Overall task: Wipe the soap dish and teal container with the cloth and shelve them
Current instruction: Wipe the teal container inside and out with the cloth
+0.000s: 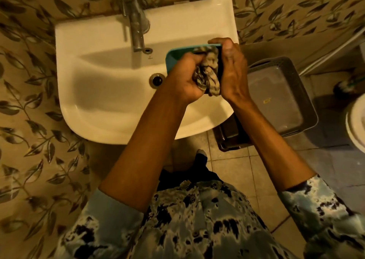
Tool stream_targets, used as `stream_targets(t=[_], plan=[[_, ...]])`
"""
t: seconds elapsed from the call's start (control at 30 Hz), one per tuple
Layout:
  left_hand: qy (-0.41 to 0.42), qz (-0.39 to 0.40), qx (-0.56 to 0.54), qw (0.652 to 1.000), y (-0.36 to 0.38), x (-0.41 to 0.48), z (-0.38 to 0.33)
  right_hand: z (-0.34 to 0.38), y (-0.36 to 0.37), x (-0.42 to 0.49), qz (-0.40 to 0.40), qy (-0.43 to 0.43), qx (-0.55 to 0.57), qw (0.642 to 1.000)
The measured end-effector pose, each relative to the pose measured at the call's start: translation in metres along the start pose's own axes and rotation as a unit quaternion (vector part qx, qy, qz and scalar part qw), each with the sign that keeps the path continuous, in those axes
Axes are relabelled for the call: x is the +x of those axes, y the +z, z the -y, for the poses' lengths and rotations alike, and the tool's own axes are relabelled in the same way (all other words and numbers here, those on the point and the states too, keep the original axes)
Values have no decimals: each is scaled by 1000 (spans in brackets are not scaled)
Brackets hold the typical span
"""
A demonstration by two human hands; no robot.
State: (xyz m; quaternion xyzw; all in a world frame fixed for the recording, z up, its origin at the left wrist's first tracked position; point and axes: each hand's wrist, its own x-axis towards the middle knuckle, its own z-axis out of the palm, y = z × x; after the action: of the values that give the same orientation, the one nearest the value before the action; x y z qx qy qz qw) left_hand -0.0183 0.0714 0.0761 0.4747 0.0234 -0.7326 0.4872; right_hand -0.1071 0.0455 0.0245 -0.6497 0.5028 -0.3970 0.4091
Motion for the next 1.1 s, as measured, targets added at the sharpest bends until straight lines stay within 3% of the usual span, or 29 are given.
stream_targets(t=[0.13,0.23,0.3,0.33,0.4,0.47,0.53,0.57,0.63,0.67,0.7,0.77,0.87,0.93,1.1], plan=[[39,16,-197,980,-10,5,-4,-3,2,-5,-21,-22,9,999],[126,-79,-258,955,-10,4,-2,-6,5,-15,-32,8,16,999],[199,-202,-69,956,-3,6,11,-2,11,-16,-37,38,12,999],[252,-243,93,932,-2,8,21,-1,13,-15,-41,49,16,998],[342,-195,387,834,-4,10,28,-1,14,-10,-41,56,17,997],[335,-108,573,740,-13,11,21,-7,12,-10,-28,78,14,997],[316,-70,663,675,-20,16,17,-12,9,-11,-20,121,28,992],[315,-75,713,622,-23,17,19,-15,8,-11,-26,142,33,989],[314,-121,816,471,-30,19,25,-17,5,-12,-59,165,30,984],[314,-147,833,432,-35,20,26,-17,5,-13,-75,163,21,983],[307,-174,832,428,-38,20,24,-16,8,-15,-86,154,10,984],[278,-191,824,456,-39,22,21,-16,15,-20,-97,132,-11,987],[238,-166,792,537,-33,26,22,-17,18,-23,-114,117,-9,987],[213,-140,778,574,-30,25,27,-22,16,-25,-119,116,-8,986],[225,-68,605,761,-22,24,28,-23,12,-24,-87,133,-11,987]])
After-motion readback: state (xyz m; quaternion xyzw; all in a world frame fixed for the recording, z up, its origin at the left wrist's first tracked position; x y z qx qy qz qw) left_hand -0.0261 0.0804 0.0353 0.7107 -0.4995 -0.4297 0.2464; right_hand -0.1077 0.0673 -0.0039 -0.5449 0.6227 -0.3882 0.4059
